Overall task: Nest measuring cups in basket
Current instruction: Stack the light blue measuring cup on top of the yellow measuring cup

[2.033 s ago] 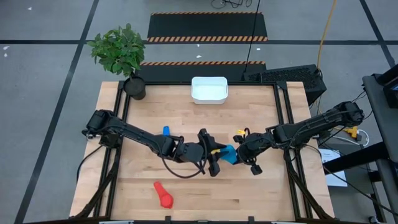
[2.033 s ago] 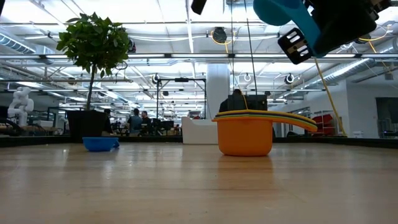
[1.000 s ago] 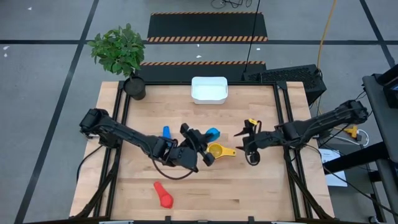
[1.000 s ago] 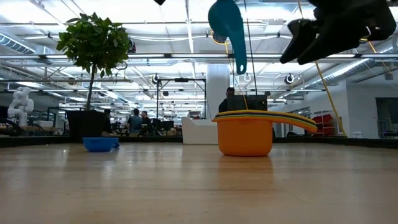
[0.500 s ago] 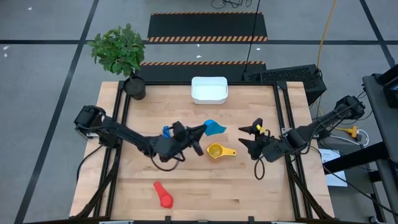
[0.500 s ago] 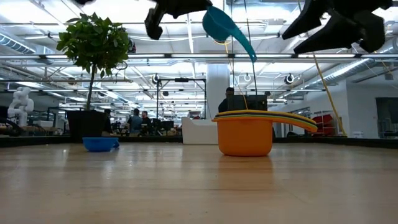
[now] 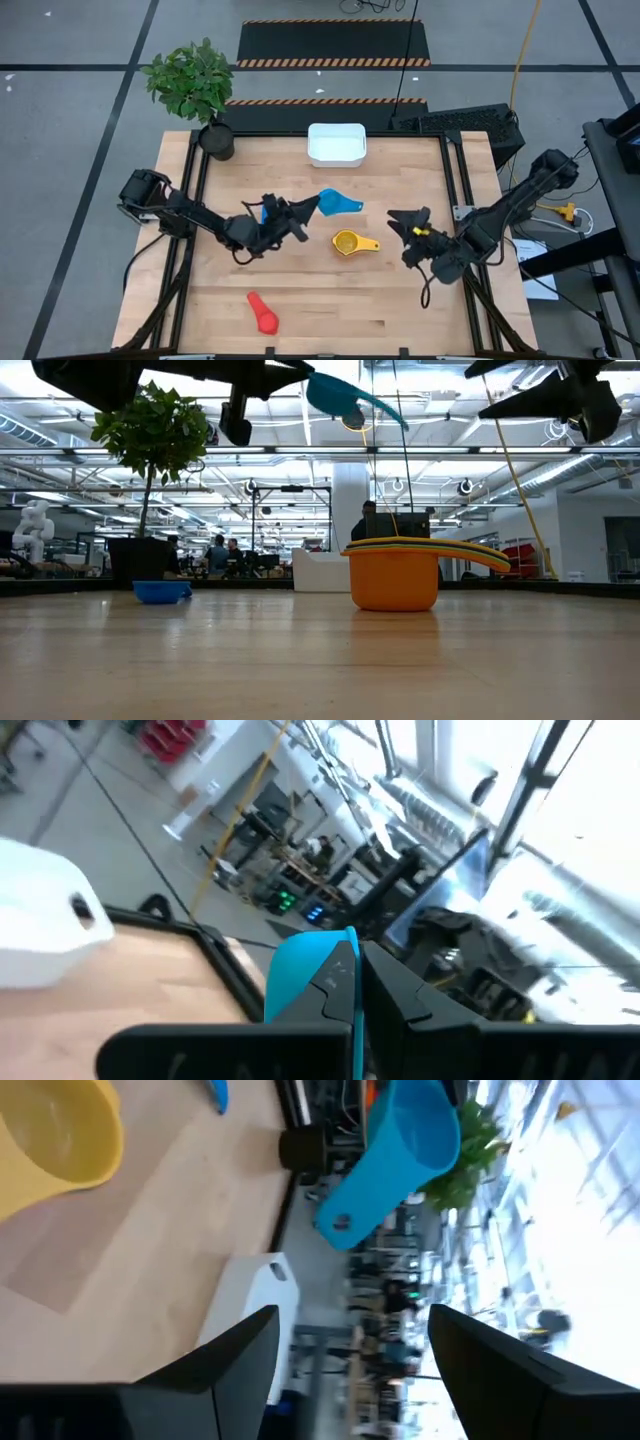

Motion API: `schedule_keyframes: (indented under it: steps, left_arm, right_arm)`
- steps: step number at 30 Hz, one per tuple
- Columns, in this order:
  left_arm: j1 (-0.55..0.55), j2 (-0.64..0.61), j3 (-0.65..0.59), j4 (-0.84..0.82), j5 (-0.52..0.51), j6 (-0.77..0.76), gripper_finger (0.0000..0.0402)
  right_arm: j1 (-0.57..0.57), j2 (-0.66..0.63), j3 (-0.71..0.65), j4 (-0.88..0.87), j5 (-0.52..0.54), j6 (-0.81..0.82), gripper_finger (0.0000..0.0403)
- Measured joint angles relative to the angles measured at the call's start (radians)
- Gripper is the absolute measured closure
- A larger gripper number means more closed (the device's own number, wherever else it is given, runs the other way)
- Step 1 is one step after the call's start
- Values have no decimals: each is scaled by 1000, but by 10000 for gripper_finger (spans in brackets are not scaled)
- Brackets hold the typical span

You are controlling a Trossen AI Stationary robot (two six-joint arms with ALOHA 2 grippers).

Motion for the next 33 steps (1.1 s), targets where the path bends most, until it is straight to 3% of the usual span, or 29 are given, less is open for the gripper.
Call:
schedule_keyframes:
  steps: [10, 16, 23, 28, 33]
  left_arm:
    - [-1, 0, 0, 86, 169, -31, 397]
    - [0, 0, 0, 113, 275, -65, 397]
    - [13, 0, 0, 111, 323, -91, 397]
    - [15, 0, 0, 104, 322, -96, 397]
    - [13, -11, 0, 135, 324, -53, 397]
  right_arm:
    - [86, 88, 0, 129, 141, -251, 154]
    - [93, 147, 0, 251, 94, -387, 194]
    - [57, 165, 0, 414, -11, -723, 244]
    - [27, 165, 0, 548, -62, -927, 254]
    - [29, 164, 0, 614, -104, -974, 249]
